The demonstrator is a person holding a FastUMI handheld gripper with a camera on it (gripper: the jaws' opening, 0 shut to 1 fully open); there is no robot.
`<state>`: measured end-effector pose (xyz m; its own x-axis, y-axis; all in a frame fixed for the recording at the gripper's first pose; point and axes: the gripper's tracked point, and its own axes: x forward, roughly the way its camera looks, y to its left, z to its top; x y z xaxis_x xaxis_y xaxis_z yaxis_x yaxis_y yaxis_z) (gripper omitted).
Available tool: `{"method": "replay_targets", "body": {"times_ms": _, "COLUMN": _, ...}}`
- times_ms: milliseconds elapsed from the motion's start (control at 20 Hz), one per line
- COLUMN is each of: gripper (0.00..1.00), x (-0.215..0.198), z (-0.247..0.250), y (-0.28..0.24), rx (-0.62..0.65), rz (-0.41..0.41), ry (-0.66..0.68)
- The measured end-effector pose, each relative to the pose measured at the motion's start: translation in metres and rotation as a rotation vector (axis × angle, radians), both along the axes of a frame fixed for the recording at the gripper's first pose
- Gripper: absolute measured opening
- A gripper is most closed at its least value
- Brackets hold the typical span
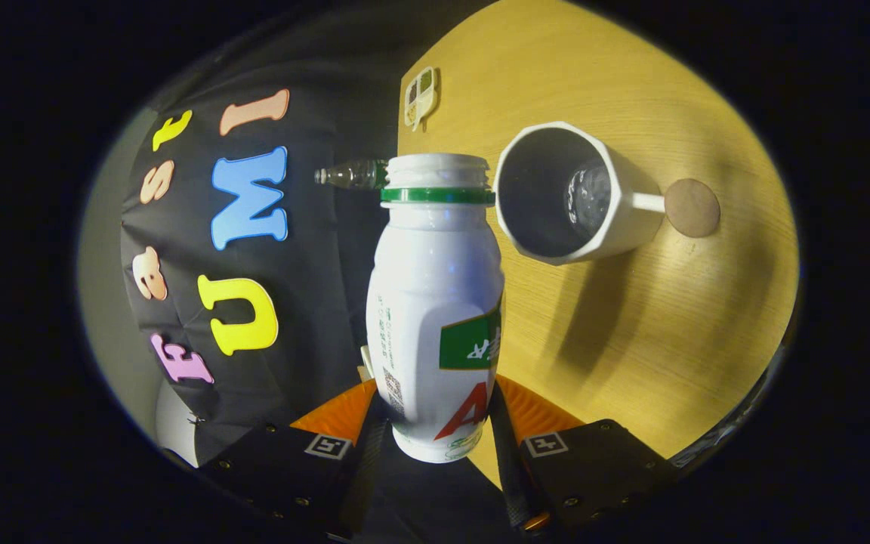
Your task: Take the bottle from table, then pour the juice into the cup, finally place the bottle on the coaster
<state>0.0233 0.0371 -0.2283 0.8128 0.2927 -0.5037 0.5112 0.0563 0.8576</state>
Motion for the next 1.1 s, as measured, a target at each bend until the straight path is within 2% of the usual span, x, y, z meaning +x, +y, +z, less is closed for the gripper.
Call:
{"method": "replay_targets", "body": {"times_ms": 550, "gripper": 0.69, "x": 0.014, "z": -0.031, "y": 0.024, "rx": -0.405, "rz": 0.145, "ry": -0.055}}
{"method": "replay_targets", "body": {"times_ms": 1100, "gripper": 0.68, "x": 0.057, "z": -0.035, "y": 0.045, "rx": -0.759, "rz": 0.268, "ry": -0.1}}
